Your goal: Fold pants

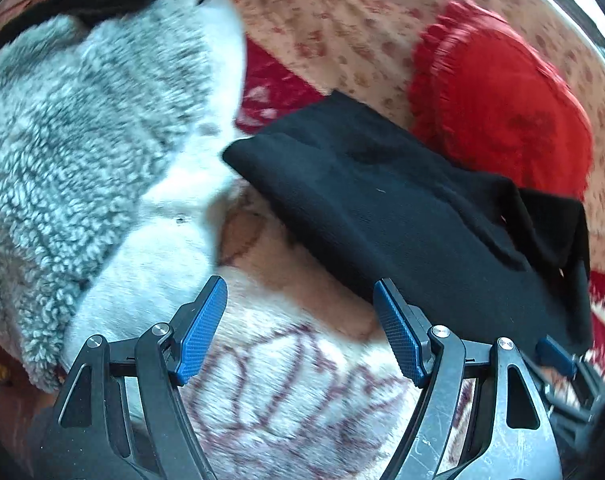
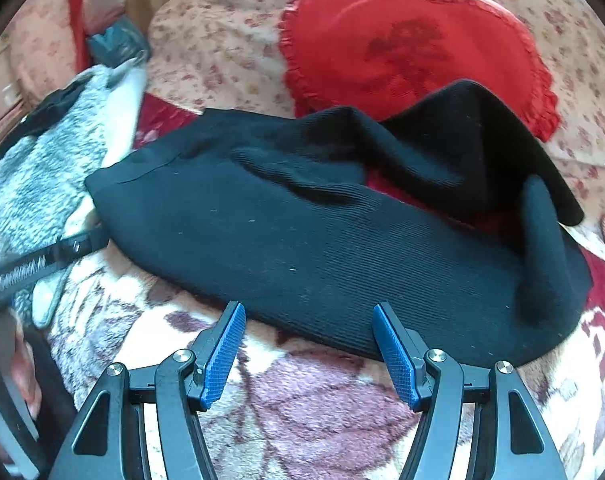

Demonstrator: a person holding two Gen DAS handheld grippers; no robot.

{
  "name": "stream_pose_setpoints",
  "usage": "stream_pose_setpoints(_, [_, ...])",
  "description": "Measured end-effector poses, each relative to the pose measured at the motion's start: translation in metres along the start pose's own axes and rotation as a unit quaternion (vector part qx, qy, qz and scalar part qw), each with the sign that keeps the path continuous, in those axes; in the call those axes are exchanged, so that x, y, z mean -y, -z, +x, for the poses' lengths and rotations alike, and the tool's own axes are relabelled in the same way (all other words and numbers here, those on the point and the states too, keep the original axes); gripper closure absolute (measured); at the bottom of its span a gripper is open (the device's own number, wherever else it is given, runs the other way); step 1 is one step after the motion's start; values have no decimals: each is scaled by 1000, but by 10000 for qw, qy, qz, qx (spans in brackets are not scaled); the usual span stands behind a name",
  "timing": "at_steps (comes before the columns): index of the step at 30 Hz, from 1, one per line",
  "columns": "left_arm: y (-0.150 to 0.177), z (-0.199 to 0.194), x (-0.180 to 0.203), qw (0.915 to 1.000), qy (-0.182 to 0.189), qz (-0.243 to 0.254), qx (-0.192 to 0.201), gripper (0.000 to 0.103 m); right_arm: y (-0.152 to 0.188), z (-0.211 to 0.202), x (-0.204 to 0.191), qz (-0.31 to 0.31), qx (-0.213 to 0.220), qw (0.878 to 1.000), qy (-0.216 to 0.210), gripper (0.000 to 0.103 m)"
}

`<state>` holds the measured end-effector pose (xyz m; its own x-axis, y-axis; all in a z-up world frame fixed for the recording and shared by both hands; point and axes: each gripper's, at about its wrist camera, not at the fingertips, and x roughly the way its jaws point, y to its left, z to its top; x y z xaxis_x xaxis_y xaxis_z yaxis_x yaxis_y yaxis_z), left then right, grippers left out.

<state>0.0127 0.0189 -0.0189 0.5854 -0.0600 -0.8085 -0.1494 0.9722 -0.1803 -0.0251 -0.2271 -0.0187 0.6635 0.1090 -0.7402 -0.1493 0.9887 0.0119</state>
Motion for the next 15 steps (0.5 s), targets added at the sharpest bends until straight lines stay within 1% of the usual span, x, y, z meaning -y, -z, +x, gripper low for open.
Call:
stream_pose_setpoints(2, [-3, 5, -6, 9998, -30, -132, -115, 27, -1, 1, -6, -132, 4, 9998, -145, 39])
stream_pose_setpoints(4, [-8, 10, -8, 9995, -3, -216, -214, 27, -1, 5, -13, -368, -143, 9990, -195, 39])
stream_pose_setpoints(6, [-16, 17, -7, 9994, -43, -273, -230, 27, -4, 11, -22, -713, -151, 9971, -200, 39])
stream_pose_setpoints(7, [-19, 19, -6, 9993, -32, -294, -226, 27, -5, 15, -30, -911, -158, 9954, -243, 39])
stream_pose_setpoints(8, [-22, 21, -4, 9992, 0, -324, -212, 27, -4, 16, -33, -978, -215, 9944, -340, 39])
stream_pose_setpoints(11, [-31, 30, 2, 9989, 93, -380, -257, 27, -3, 26, -42, -1383, -270, 9896, -293, 40])
stream_pose_setpoints(13, [-35, 40, 8, 9985, 161, -344, -393, 27, -5, 31, -41, -1471, -201, 9884, -309, 44])
stream_pose_setpoints(15, [-36, 45, 10, 9982, 263, -339, -414, 27, -11, 35, -37, -1395, -99, 9893, -419, 55])
